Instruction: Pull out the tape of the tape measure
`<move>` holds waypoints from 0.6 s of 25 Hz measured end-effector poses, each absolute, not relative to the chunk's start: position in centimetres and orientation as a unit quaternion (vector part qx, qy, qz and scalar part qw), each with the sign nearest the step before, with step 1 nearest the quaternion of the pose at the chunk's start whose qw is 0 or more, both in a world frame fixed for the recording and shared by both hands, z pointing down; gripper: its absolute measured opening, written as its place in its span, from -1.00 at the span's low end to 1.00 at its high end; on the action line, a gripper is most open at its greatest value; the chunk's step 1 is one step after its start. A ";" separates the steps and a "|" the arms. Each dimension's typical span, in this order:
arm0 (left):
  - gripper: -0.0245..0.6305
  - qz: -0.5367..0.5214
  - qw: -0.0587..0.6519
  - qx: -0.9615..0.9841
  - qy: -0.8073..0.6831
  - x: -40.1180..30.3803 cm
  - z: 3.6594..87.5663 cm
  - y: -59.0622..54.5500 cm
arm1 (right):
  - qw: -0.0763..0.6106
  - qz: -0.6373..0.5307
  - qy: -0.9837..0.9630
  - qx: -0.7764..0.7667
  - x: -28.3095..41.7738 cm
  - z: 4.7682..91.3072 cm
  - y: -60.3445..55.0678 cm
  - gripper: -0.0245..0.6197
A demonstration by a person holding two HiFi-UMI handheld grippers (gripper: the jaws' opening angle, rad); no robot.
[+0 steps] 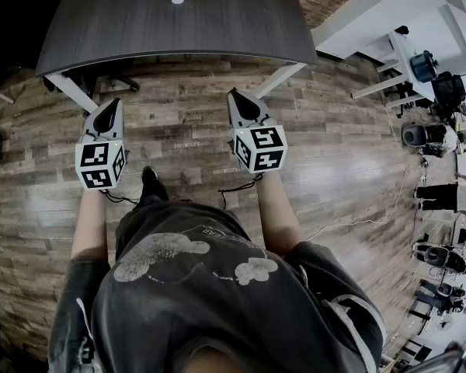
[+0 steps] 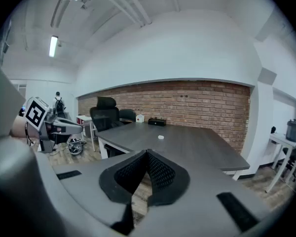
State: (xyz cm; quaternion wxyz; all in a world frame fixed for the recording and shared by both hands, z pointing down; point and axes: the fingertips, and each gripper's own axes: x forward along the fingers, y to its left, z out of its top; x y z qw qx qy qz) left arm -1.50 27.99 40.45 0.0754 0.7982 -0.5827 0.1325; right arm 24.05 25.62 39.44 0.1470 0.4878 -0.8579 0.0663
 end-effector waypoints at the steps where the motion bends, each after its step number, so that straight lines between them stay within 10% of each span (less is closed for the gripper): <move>1: -0.90 0.131 0.073 0.799 -0.583 -1.5 40.2 28.0 | 0.145 0.066 -0.858 0.488 24.0 39.3 25.7 -0.83; 15: -0.90 0.121 0.085 0.803 -0.577 -3.3 40.8 28.5 | 0.140 0.070 -0.858 0.490 22.6 39.3 25.4 -0.83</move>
